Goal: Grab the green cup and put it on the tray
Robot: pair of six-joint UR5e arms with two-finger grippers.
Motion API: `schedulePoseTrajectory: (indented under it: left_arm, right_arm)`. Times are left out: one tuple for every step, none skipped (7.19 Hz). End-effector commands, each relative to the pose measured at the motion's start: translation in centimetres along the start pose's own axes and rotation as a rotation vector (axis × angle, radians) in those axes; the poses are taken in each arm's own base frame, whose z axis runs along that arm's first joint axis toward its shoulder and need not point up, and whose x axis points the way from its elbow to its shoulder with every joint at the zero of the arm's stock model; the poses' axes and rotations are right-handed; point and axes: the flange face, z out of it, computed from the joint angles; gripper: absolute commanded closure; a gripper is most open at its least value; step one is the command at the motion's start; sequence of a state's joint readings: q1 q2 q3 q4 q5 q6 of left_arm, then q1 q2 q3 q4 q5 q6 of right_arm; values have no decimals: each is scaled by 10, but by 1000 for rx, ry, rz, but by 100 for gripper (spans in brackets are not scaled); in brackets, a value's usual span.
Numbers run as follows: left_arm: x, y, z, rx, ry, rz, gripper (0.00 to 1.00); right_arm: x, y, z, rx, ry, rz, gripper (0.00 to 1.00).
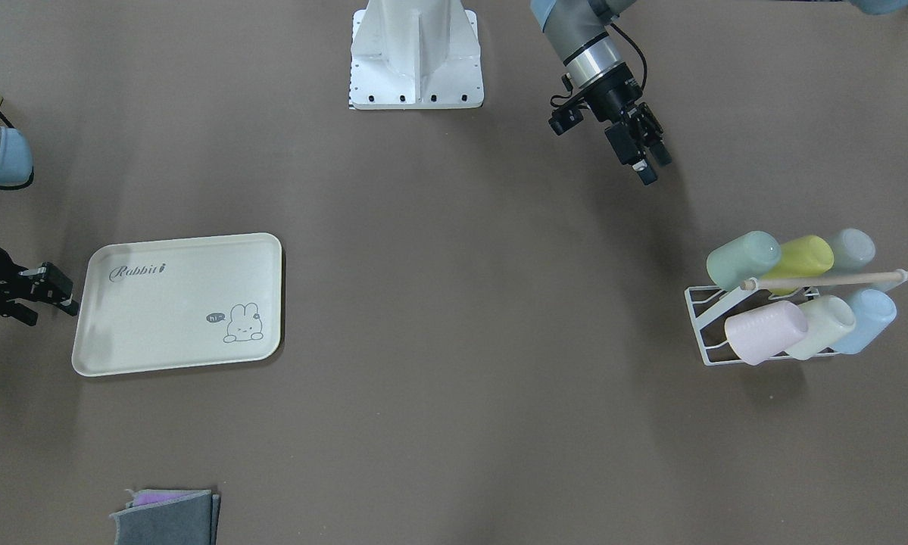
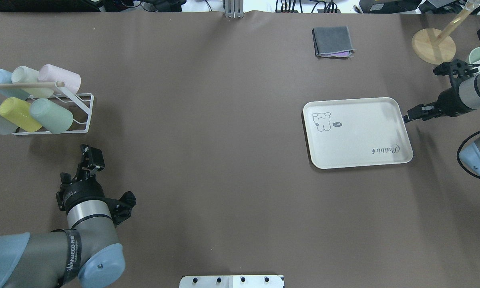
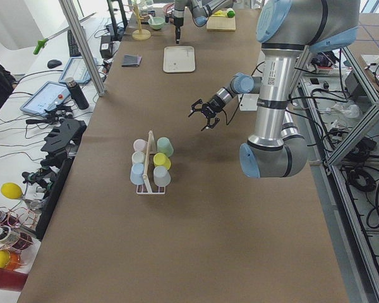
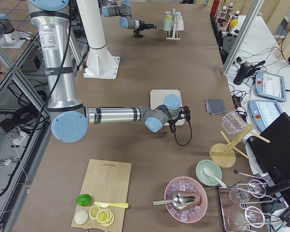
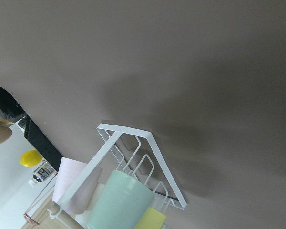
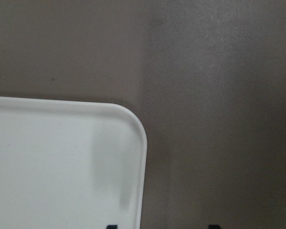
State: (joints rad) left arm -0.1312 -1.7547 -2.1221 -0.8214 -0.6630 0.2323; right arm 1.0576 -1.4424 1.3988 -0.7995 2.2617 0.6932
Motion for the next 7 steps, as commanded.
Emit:
schedulePoseTrajectory:
  left_arm:
    - [37, 15, 27, -91, -130, 183, 3]
    - [42, 20, 34, -108, -134, 230, 3]
    - [54, 25, 47, -153, -196, 279, 3]
    - [58, 22, 54, -180, -243, 307, 3]
    - [65, 15, 63, -197, -241, 331, 3]
    - [69, 8, 69, -214, -268, 351, 3]
    - [69, 6, 71, -221, -279, 358, 3]
  right_arm:
    - [-5, -13, 6, 6, -15, -3, 29]
    - [-7, -17, 10, -7, -24, 2, 29]
    - [-6, -16, 11, -16, -33, 2, 30]
    - [-4, -12, 13, -42, -53, 9, 34]
    - [0, -8, 16, -63, -63, 17, 37]
    - [0, -8, 16, -64, -64, 17, 46]
    - [-1, -9, 17, -65, -65, 16, 47]
